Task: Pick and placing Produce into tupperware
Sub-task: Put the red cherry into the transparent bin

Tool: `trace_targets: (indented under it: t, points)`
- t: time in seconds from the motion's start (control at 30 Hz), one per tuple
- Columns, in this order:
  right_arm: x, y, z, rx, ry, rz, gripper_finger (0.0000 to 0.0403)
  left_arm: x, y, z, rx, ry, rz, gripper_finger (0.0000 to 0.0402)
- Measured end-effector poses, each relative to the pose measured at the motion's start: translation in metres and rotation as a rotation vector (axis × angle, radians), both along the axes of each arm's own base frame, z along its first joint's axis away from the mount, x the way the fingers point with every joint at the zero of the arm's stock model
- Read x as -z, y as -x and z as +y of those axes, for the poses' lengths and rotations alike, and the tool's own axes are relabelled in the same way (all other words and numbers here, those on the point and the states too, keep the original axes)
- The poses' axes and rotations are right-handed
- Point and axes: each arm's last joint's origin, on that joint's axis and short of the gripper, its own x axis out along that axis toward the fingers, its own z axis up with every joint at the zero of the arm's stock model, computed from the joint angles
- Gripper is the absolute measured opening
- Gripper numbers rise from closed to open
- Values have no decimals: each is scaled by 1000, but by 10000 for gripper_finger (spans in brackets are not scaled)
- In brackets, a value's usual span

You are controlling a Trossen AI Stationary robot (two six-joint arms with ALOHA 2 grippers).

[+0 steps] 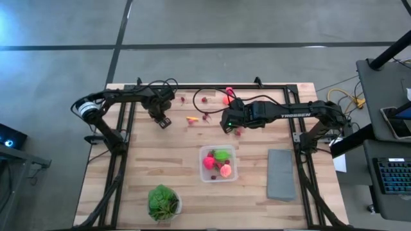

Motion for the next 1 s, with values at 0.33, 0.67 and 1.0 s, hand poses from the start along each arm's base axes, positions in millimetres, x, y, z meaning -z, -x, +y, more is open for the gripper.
trace_targets:
  t: [0.33,0.67,1.0]
  points:
    - [-15,10,16,19,35,-74,233,-75,-22,-45,333,-126,-461,40]
    - [-62,69,48,180,124,-308,233,-85,-69,-105,627,-65,-777,40]
    - [-73,87,70,87,88,-360,233,-60,-125,-151,738,63,-723,40]
